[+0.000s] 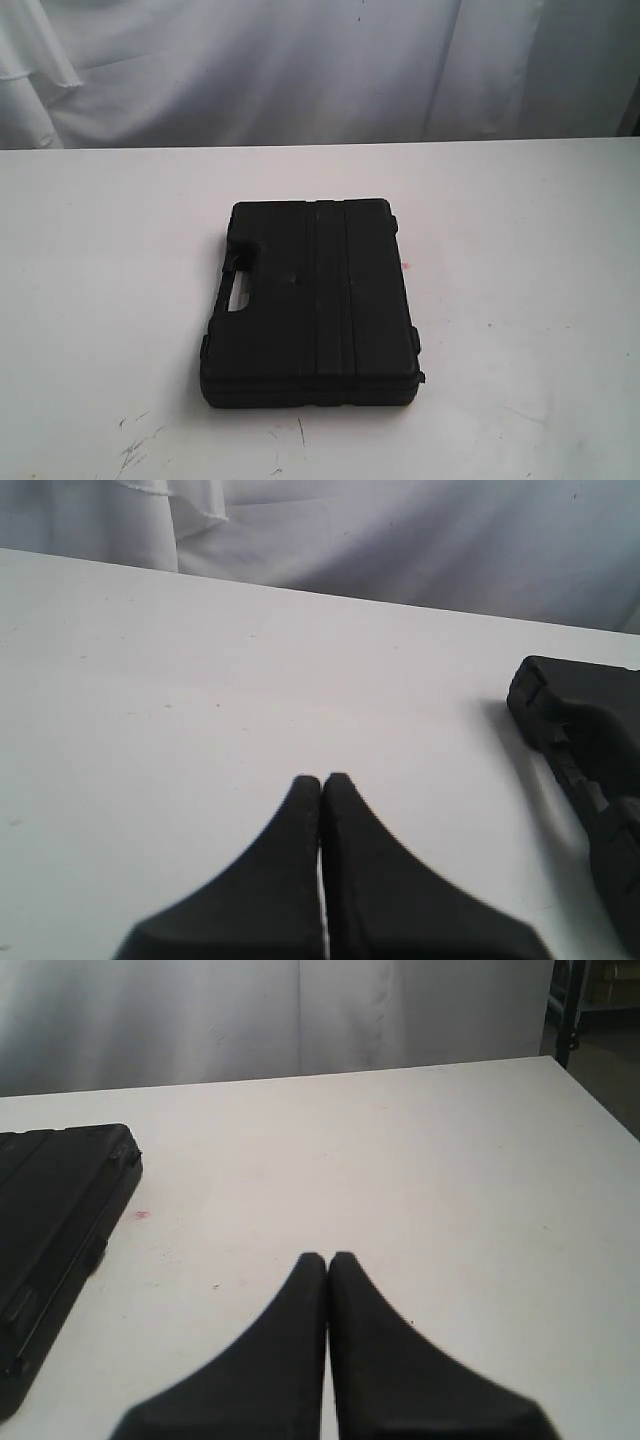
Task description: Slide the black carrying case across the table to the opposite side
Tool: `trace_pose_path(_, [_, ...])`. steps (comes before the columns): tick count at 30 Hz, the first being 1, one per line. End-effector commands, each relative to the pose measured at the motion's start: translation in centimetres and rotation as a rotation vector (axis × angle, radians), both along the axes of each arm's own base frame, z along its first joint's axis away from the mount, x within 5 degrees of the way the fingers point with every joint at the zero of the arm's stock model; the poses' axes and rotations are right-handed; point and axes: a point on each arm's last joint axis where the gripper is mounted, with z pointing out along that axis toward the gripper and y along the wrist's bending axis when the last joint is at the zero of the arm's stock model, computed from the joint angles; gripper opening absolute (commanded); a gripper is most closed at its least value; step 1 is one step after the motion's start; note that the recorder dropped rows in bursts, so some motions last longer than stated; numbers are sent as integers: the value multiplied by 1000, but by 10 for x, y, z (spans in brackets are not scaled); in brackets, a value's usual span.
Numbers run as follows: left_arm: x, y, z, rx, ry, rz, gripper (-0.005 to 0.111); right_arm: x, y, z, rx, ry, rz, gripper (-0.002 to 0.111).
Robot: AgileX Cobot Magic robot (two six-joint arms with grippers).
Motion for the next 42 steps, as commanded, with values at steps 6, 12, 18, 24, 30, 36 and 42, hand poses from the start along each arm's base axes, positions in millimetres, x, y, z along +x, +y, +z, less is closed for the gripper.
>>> trace_pose_path(6, [0, 0, -1, -1, -6, 4, 0, 0, -1, -1, -21, -3, -2, 0])
trace_pose_path(12, [0, 0, -1, -1, -6, 4, 0, 0, -1, -1, -12, -2, -4, 0])
trace_pose_path(18, [0, 0, -1, -1, -6, 4, 0, 0, -1, -1, -12, -2, -4, 0])
trace_pose_path(24, [0, 0, -1, -1, -6, 4, 0, 0, -1, -1, -12, -2, -4, 0])
trace_pose_path(30, [0, 0, -1, -1, -6, 4, 0, 0, -1, -1, -12, -2, -4, 0])
trace_pose_path(36, [0, 0, -1, 6, -6, 5, 0, 0, -1, -1, -12, -2, -4, 0])
trace_pose_path(42, [2, 1, 10, 0, -124, 14, 0, 0, -1, -1, -12, -2, -4, 0])
